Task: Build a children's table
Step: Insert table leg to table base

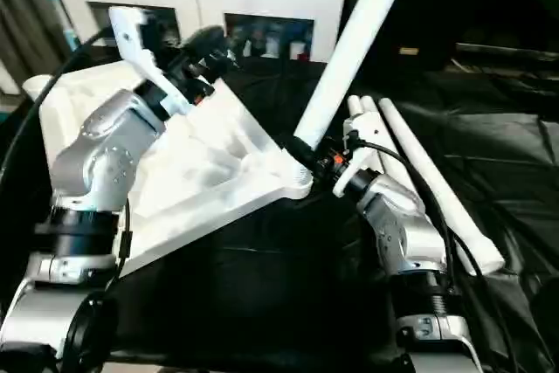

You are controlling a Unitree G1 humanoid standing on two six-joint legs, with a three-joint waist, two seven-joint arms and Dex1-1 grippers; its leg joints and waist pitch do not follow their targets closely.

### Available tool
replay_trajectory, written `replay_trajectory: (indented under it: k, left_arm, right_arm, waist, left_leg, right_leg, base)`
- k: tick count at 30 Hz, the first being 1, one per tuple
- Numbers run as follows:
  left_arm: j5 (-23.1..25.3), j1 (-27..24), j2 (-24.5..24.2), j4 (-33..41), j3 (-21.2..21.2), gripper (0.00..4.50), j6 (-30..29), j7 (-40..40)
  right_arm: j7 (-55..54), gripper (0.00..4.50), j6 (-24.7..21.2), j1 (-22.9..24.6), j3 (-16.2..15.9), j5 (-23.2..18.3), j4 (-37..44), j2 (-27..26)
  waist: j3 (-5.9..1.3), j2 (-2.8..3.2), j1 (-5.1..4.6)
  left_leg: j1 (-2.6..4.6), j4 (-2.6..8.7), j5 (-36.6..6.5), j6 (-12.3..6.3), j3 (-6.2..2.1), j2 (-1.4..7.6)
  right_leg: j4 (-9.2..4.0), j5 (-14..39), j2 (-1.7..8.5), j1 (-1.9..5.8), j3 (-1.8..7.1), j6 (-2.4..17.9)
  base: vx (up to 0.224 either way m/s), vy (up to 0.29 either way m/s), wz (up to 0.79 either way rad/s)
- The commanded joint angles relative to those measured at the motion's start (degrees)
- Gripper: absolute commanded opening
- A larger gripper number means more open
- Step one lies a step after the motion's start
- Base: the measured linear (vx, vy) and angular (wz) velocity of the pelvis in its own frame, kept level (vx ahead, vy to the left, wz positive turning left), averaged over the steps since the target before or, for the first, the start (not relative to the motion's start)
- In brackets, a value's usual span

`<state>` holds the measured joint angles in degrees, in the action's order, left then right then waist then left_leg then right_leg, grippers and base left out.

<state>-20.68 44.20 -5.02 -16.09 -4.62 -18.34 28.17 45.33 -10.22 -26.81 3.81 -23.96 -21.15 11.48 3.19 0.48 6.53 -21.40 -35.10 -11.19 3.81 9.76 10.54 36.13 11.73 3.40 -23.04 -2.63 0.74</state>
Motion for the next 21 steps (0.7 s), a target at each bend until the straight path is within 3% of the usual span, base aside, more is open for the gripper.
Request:
replay_trajectory:
  k: [1, 4, 8, 11, 16, 20, 21]
  left_arm:
    - [3.3, 1.5, 0.9, -0.8, 3.5, 3.01, 0.4, -0.8]
    - [6.2, 2.3, 2.2, -1.6, 7.0, 3.01, 1.6, -1.2]
    - [5.0, 2.9, 5.0, 0.4, 9.4, 3.01, 1.2, -0.1]
    - [4.6, 2.9, 5.4, 1.1, 9.6, 3.01, 0.7, 0.4]
    - [6.4, 2.1, 3.8, -1.1, 8.4, 3.01, 2.2, -0.2]
    - [7.2, 1.8, 2.1, -2.0, 6.7, 3.01, 2.8, -2.3]
    - [7.7, 1.7, 0.2, -2.9, 5.3, 3.01, 3.5, -3.2]
  right_arm:
    - [0.2, 1.89, 1.5, -1.3, -0.6, 0.8, -0.5, -0.1]
    - [0.1, 1.89, 2.0, -1.6, -1.1, 1.9, -1.3, -0.3]
    - [0.3, 1.89, 2.1, -1.5, -1.8, 2.4, -1.3, -0.4]
    - [0.2, 1.89, 2.2, -1.5, -2.0, 2.6, -1.4, -0.3]
    - [-0.1, 1.89, 2.6, -1.6, -1.5, 2.6, -1.8, -0.3]
    - [-1.1, 1.89, 3.4, -1.6, -0.7, 2.5, -2.1, -0.3]
    - [-2.8, 1.89, 4.7, -2.4, 0.7, 2.4, -3.4, -0.5]
  waist:
    - [-4.37, -0.66, 0.01]
    - [-4.30, -0.62, 0.09]
    - [-4.36, -0.53, 0.09]
    - [-4.28, -0.61, -0.10]
    - [-4.23, -0.61, -0.46]
    - [-4.33, -0.53, -0.47]
    - [-4.33, -1.37, -0.38]
  left_leg:
    - [0.54, 3.60, -2.8, -5.42, -0.58, 2.41]
    - [0.36, 3.68, -2.8, -5.15, -0.66, 2.39]
    - [0.29, 3.55, -2.5, -5.09, -0.61, 2.34]
    - [0.07, 3.58, -2.9, -5.51, -0.66, 2.20]
    - [0.31, 3.68, -4.2, -5.18, -0.68, 2.29]
    - [0.31, 3.60, -3.3, -5.25, -0.68, 2.24]
    - [0.32, 3.68, -3.0, -5.43, -0.63, 2.28]
  right_leg:
    - [-3.35, -2.1, 4.52, 3.51, 2.42, 14.5]
    - [-3.40, -1.5, 4.64, 3.61, 2.43, 14.3]
    - [-3.28, -3.2, 4.64, 3.72, 2.49, 15.2]
    - [-3.40, -3.0, 4.60, 3.91, 2.40, 15.1]
    - [-3.67, -0.7, 4.46, 3.73, 2.36, 14.7]
    - [-3.45, -2.3, 4.45, 3.71, 2.37, 14.7]
    - [-3.37, -2.0, 4.54, 3.76, 2.35, 14.7]
  base:
    - [0.000, 0.000, 0.00]
    - [0.000, 0.000, 0.00]
    - [0.000, 0.000, 0.00]
    - [0.000, 0.000, 0.00]
    - [0.000, 0.000, 0.00]
    - [0.000, 0.000, 0.00]
    - [0.000, 0.000, 0.00]
